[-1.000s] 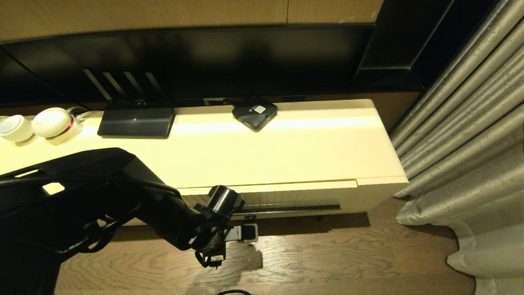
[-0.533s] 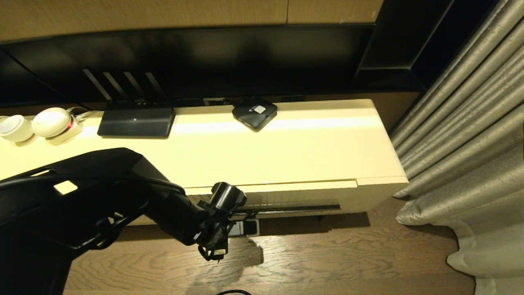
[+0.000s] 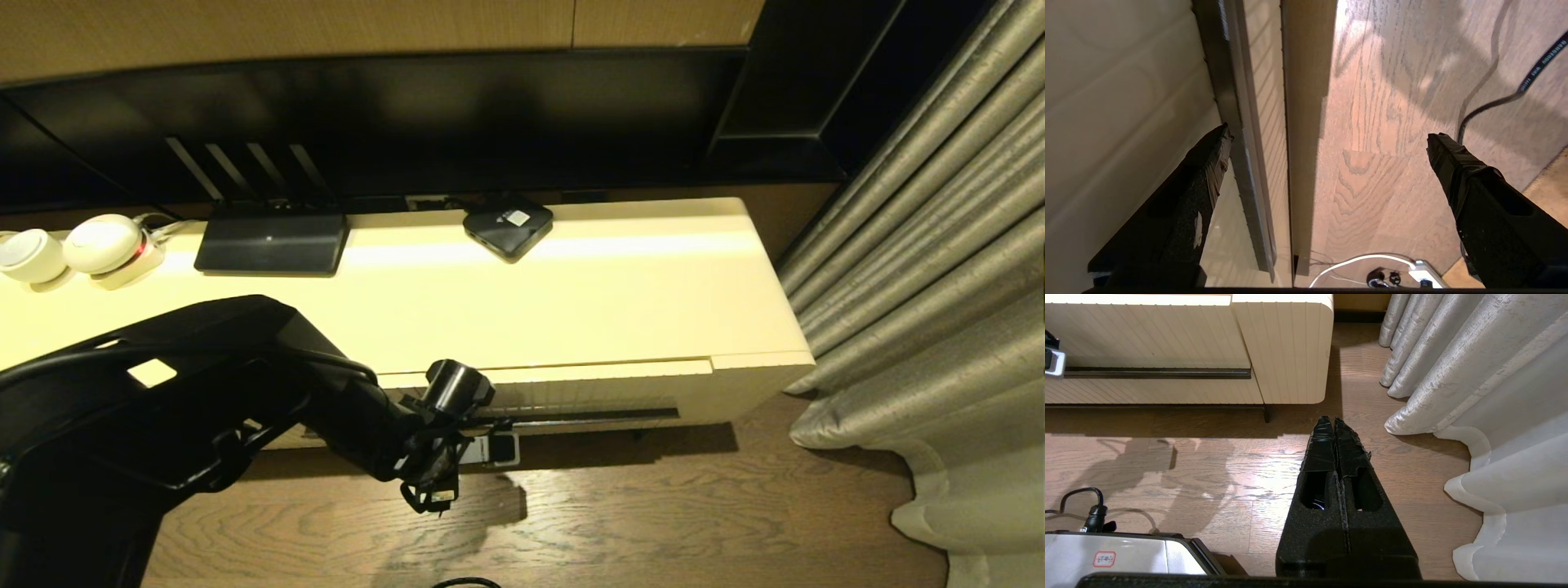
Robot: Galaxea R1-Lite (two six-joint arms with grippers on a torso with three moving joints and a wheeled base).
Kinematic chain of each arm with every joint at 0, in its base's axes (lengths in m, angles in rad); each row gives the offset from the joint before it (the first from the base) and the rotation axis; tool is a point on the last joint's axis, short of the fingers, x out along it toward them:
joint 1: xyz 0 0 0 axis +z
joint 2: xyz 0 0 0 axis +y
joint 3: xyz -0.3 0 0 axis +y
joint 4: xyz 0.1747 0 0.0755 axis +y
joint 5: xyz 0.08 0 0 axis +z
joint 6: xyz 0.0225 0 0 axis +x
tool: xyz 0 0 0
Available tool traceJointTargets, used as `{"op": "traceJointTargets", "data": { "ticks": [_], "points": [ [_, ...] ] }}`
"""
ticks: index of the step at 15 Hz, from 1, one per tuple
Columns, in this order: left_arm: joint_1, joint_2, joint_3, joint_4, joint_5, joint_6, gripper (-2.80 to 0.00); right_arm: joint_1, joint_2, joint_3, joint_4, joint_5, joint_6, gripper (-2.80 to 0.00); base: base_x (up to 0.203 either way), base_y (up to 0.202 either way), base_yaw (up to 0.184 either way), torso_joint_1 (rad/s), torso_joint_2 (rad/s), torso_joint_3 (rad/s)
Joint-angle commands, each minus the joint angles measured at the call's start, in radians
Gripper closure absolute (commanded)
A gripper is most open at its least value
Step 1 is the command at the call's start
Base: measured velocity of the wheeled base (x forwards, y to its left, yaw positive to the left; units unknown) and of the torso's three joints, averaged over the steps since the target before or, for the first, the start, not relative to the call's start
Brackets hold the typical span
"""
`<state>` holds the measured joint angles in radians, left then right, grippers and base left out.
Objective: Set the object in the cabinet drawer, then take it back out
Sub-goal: Open the drawer
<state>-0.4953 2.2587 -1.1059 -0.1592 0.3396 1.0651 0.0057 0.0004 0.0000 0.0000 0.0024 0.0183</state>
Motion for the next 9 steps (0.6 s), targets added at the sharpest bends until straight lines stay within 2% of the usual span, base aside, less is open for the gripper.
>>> {"op": "traceJointTargets", "data": {
  "ticks": [1,9],
  "points": [
    [0.003,0.007,-0.009,0.011,0.003,0.006,-2.8,0.0,0.001,0.0,0.0,0.001,0.0,0.0,0.0,0.0,0.0,0.0,0.0,0.0],
    [0.009,0.024,-0.045,0.033,0.001,0.027,-2.8,0.0,0.001,0.0,0.0,0.001,0.0,0.0,0.0,0.0,0.0,0.0,0.0,0.0]
  ]
}}
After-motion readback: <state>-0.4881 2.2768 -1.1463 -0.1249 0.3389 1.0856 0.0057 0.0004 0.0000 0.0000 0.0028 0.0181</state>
